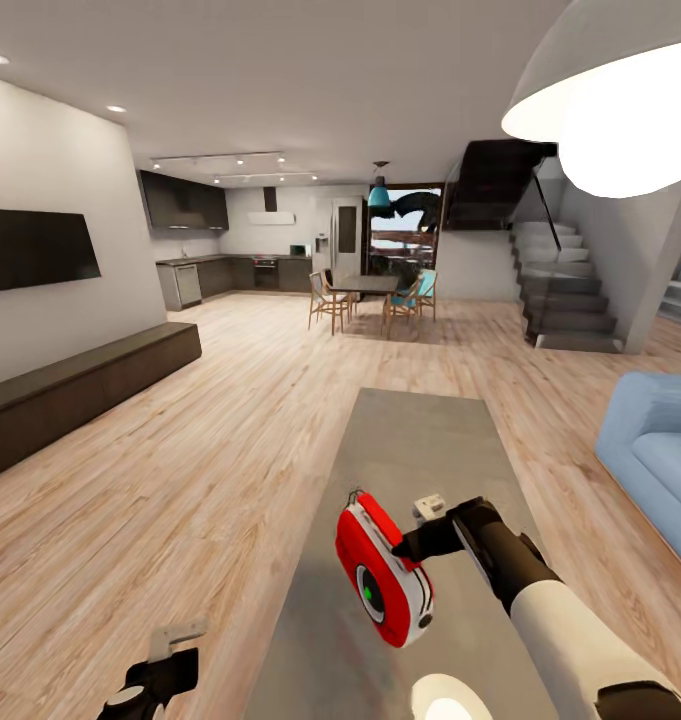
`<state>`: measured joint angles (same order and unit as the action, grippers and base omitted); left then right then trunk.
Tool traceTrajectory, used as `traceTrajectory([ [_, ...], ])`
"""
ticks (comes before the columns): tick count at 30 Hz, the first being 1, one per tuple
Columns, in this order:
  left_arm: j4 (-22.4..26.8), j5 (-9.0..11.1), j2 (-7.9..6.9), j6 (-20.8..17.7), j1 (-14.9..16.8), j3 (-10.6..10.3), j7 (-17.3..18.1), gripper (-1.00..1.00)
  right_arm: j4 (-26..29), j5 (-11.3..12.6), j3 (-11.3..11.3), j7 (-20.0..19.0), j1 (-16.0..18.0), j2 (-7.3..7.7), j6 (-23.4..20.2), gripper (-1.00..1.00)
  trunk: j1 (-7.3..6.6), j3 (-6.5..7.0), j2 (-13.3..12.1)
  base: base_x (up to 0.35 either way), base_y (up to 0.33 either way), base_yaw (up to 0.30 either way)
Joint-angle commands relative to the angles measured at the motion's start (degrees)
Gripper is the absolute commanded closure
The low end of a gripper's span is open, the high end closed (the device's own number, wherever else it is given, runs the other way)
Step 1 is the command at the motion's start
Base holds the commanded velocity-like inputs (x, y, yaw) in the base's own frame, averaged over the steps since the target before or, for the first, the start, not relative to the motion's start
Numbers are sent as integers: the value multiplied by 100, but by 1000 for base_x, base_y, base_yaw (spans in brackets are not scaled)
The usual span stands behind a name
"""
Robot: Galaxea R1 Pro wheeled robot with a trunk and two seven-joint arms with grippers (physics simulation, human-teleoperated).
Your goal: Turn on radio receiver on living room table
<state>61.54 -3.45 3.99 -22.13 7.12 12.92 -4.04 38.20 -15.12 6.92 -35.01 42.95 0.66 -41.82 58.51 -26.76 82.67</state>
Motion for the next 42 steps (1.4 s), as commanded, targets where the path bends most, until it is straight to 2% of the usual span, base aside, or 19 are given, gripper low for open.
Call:
traceTrajectory([
  [1,-1,9,2,0,0,0,3,100,-63,77,-4,61,3,-6,-12,100,0,1,0,0,0,0],
  [5,-2,42,4,8,0,36,8,100,-183,86,-6,152,3,-12,-18,100,0,1,0,0,0,0],
  [12,-1,276,-12,40,0,216,7,100,-447,88,-13,170,3,-14,-11,100,0,1,0,0,0,0],
  [22,-2,275,-13,228,0,237,0,100,-539,96,-14,161,3,-14,-10,100,219,-179,401,0,0,0],
  [32,-8,275,-5,244,0,238,0,100,-542,97,-15,162,3,-14,-10,100,439,-358,803,0,0,0],
  [42,-10,275,-4,245,0,238,0,100,-546,97,-15,170,3,-14,-10,100,439,-358,803,0,0,0],
])
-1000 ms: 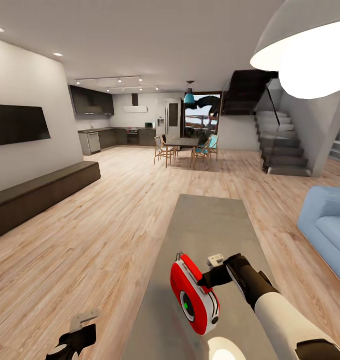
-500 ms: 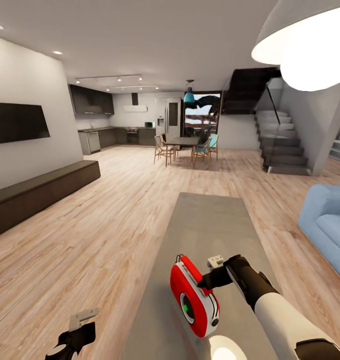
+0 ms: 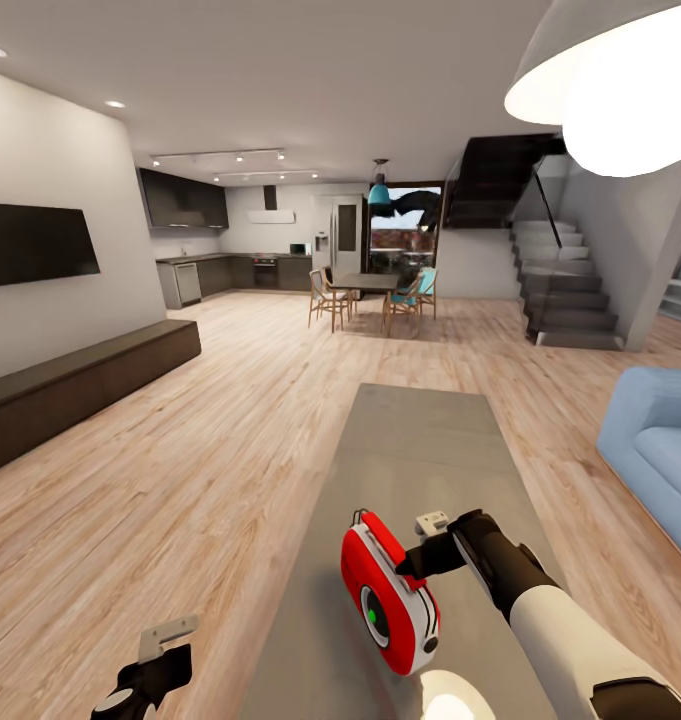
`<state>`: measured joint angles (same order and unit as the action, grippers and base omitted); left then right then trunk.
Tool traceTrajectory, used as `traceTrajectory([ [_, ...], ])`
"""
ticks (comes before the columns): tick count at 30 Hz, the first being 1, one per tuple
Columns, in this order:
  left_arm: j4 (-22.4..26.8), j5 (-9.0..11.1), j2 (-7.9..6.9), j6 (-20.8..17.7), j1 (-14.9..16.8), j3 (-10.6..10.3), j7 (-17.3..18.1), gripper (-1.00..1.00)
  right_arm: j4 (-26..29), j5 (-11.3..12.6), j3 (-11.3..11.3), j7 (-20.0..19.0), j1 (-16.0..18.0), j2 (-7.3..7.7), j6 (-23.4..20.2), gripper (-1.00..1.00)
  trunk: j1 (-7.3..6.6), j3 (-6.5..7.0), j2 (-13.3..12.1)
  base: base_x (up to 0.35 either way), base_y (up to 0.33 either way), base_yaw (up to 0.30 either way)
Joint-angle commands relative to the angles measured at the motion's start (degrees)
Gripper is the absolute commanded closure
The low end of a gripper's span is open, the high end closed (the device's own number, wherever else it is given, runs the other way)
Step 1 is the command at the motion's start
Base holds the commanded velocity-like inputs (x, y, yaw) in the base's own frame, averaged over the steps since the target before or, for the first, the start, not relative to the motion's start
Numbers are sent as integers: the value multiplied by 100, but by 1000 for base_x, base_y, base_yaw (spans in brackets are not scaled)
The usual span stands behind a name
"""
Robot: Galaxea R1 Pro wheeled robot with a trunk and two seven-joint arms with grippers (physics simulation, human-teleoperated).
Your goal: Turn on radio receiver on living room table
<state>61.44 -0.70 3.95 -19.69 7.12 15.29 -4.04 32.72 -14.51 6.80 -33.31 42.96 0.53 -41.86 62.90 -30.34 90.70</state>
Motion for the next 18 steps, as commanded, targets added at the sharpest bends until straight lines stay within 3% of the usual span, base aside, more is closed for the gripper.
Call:
traceTrajectory([
  [1,0,0,0,0,0,0,0,100,0,36,-3,0,1,0,-6,100,0,0,0,0,0,0],
  [10,-1,0,0,0,0,0,0,100,-5,36,-4,9,1,0,-15,100,176,-143,321,0,0,0],
  [18,-1,0,0,0,0,0,0,100,-11,36,-3,3,1,0,-20,100,176,-143,321,0,0,0],
])
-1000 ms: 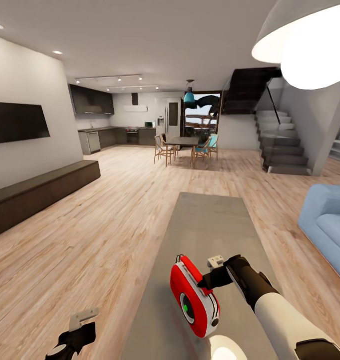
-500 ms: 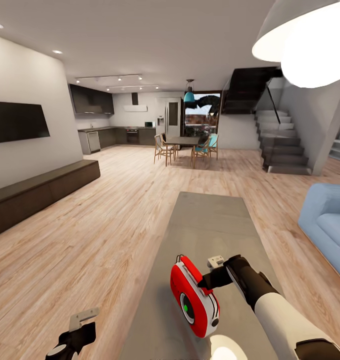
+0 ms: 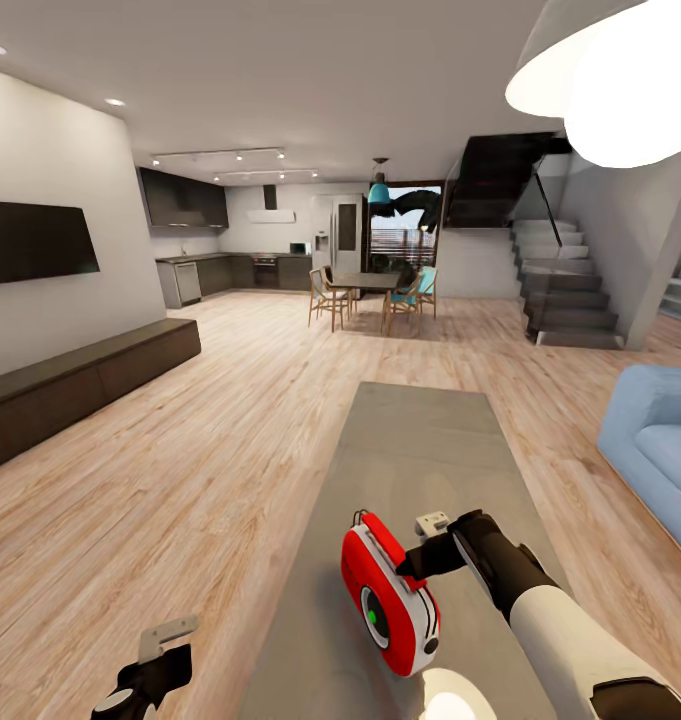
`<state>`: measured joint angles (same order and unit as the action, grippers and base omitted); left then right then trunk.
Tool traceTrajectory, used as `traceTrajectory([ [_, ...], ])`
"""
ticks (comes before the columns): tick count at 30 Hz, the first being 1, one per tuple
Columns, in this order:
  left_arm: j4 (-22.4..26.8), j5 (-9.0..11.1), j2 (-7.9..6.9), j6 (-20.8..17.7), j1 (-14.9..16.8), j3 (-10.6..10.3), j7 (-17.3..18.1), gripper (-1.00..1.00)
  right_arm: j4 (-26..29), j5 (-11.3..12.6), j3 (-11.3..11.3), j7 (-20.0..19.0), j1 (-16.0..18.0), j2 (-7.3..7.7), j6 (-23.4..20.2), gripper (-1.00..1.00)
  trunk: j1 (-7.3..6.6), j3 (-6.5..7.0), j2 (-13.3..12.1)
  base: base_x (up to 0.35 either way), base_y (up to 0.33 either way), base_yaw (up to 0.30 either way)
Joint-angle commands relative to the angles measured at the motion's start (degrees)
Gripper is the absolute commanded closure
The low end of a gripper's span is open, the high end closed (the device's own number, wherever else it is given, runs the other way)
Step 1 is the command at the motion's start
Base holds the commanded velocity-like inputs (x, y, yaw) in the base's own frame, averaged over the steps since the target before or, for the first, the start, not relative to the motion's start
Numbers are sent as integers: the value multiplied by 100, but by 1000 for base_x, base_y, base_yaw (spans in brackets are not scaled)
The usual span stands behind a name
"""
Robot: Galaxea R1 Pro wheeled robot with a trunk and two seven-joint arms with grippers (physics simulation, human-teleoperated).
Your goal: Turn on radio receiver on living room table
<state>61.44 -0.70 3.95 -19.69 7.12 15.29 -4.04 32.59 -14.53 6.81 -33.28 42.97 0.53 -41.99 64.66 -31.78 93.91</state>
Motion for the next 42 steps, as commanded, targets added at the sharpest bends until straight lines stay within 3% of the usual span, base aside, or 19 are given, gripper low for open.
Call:
traceTrajectory([
  [1,0,0,0,0,0,0,0,100,0,38,-4,-1,1,0,-9,100,0,0,0,0,0,0],
  [9,0,0,0,0,0,0,0,100,-108,38,-4,-11,1,0,-8,100,132,-107,241,0,0,0],
  [38,-4,0,0,0,0,0,0,100,-139,38,-4,-40,1,0,-4,100,220,-179,401,0,0,0],
  [39,-6,0,0,0,0,0,0,100,-139,38,-4,-33,1,0,-7,-100,220,-179,401,0,0,0],
  [42,-7,-1,0,0,0,0,0,100,-146,38,1,-19,1,0,-4,-100,220,-179,401,0,0,0],
])
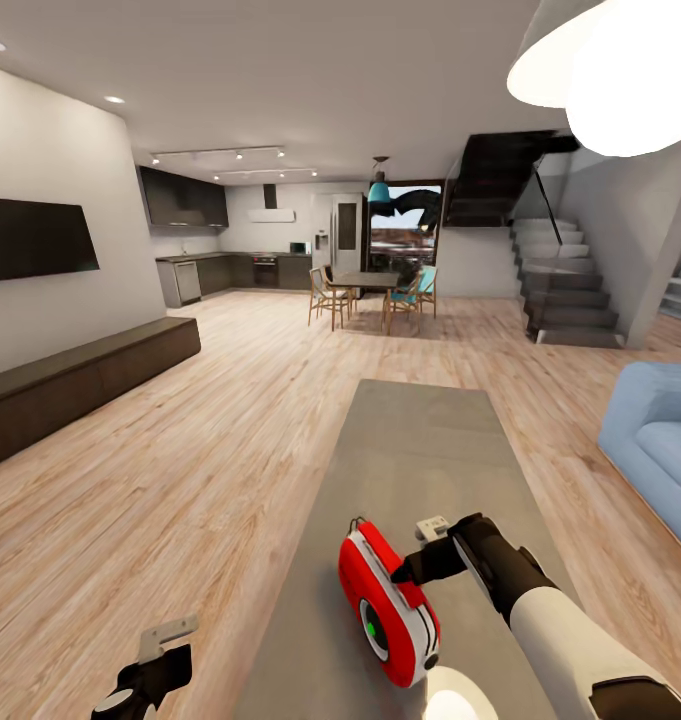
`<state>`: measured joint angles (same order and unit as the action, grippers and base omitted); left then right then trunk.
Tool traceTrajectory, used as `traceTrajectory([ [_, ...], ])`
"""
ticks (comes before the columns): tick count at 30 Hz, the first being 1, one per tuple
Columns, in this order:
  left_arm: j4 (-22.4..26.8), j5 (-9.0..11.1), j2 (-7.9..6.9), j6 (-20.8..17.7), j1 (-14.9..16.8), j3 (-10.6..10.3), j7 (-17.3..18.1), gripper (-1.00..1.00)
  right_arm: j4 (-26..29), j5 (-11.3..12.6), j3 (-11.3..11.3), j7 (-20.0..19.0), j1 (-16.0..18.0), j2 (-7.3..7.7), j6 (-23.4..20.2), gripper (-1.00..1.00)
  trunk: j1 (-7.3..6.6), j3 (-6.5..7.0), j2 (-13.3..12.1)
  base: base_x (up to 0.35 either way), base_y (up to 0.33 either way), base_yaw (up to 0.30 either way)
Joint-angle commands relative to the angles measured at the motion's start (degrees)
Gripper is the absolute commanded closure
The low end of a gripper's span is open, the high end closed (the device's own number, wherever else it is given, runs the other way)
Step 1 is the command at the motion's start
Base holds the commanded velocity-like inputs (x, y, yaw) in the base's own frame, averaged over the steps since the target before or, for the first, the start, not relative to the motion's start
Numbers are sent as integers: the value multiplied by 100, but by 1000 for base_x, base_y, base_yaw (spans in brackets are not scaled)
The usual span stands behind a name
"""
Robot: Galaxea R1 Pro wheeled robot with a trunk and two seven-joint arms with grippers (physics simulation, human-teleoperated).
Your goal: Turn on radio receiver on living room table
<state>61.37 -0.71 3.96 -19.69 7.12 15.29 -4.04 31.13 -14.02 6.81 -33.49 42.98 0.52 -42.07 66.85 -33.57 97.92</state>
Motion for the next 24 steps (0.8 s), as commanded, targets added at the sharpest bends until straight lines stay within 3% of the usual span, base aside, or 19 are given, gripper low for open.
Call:
traceTrajectory([
  [1,1,0,0,0,0,0,0,100,-2,-13,-1,3,0,0,5,-100,0,0,0,0,0,0],
  [11,3,-26,0,6,0,9,0,100,-27,-13,-2,9,0,0,6,-100,0,0,0,0,0,0],
  [24,-70,-52,-9,-6,0,-26,9,100,-28,-18,3,16,0,0,6,-100,-286,233,-521,0,0,0],
])
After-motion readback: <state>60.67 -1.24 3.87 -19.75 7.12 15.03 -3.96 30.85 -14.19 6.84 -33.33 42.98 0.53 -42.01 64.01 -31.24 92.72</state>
